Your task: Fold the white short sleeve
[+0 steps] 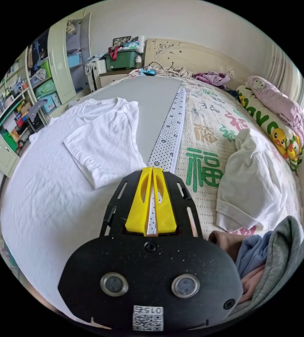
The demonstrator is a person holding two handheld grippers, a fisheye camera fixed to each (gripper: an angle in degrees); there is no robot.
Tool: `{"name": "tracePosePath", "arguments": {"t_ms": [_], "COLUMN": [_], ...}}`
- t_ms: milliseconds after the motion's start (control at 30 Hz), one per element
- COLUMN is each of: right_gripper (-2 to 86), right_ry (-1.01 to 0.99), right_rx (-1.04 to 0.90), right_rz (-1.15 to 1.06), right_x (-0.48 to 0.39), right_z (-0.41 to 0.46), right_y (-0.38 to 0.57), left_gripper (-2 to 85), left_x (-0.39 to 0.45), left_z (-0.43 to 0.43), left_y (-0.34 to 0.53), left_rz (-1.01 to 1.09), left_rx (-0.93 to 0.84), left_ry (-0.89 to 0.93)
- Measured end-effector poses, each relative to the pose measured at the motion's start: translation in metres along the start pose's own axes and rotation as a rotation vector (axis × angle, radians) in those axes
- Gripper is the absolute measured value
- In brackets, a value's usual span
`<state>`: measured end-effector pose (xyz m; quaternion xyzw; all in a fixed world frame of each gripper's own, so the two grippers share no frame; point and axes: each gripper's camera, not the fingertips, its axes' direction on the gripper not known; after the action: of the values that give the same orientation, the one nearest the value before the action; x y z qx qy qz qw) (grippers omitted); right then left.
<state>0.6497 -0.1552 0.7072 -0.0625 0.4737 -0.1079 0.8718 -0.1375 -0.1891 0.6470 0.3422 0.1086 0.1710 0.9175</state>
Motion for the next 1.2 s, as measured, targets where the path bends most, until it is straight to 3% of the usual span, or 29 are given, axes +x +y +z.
{"name": "tracePosePath", "arguments": {"t_ms": [100,167,267,533,767,967,1200], "right_gripper": [-0.8,-1.0,-1.0,-1.0,-1.0,-1.0,-0.9], "right_ry": [0.208,0.498,0.68,0.252,-0.19,-0.163,-0.11], "right_rx": [-0.007,-0.08,-0.053,-0.121,0.04,0.154,0.209], "right_rz": [-0.097,-0.253,-0.17,-0.129,-0.004,0.05,0.031], "right_x": [-0.042,-0.082,-0.108,-0.206,-0.276,-0.331,-0.373], "right_z": [0.003,-0.002,-0.045,-0.182,-0.27,-0.312,-0.322], "right_y": [0.004,0.009,0.011,0.06,0.191,0.266,0.294], "left_gripper": [2.2,2.2,1.5,-0.8,-0.3,5.8,5.5], "left_x": [-0.019,-0.024,-0.022,-0.003,0.057,0.115,0.134], "left_z": [-0.07,-0.116,-0.163,-0.223,-0.247,-0.277,-0.282], "left_y": [0.074,0.123,0.169,0.223,0.188,0.142,0.127], "left_rz": [-0.18,-0.307,-0.422,-0.61,-0.807,-0.719,-0.747], "left_rx": [0.078,0.177,0.294,0.34,0.393,0.527,0.48], "left_ry": [-0.057,-0.077,-0.06,-0.027,-0.073,-0.048,-0.194]}}
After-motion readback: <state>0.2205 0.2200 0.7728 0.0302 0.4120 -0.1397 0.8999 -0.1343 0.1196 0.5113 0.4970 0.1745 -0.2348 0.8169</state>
